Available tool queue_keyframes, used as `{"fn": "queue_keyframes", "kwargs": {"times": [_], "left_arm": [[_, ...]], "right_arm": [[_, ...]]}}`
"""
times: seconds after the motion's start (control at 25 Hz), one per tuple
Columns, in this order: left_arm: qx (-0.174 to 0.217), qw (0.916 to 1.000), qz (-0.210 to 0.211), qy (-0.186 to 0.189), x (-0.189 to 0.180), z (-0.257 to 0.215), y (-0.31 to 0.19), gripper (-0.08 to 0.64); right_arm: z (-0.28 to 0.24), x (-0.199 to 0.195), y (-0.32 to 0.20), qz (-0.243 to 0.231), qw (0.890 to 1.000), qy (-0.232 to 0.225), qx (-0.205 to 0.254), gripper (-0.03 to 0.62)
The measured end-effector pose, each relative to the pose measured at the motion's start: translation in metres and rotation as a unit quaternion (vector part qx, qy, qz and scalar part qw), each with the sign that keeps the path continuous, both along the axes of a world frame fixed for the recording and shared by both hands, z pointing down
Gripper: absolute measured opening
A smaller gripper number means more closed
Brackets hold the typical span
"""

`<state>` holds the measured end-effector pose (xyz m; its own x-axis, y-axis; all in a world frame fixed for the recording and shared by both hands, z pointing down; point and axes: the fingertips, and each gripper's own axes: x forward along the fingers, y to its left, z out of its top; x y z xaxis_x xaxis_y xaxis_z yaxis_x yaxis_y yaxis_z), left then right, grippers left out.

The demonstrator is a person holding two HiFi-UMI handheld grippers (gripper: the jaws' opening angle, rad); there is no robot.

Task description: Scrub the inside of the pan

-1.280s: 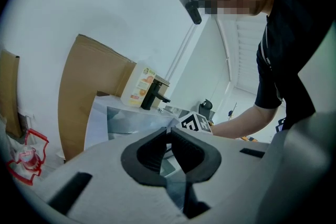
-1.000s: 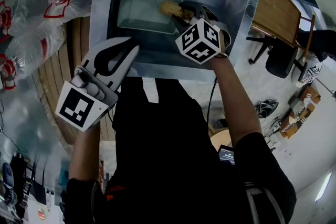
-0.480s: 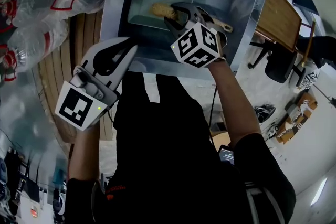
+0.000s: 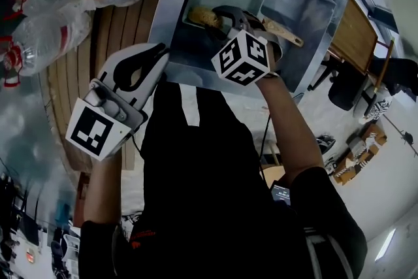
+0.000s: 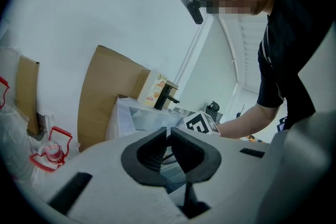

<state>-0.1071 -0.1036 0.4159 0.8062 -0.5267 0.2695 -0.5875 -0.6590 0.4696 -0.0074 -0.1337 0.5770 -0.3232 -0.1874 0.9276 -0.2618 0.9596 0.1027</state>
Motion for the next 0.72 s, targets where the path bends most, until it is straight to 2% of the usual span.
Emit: {"fn": "queue_keyframes", "kwargs": {"times": [0.32,0.72], "left_arm": [[-0.005,1.0000,-0.002,0.005,-0.010,0.004,-0.001,0.037],[-0.003,0.9999,0.014,0.009,0.018,0.003,-0.002,0.037]], "right_arm": [[0.005,0.001,0.000,0.005,1.000,0.019,-0.004,0.164],[0.006,0.039,0.005,0.019,0.999,0.031,-0.009,0.164]]}}
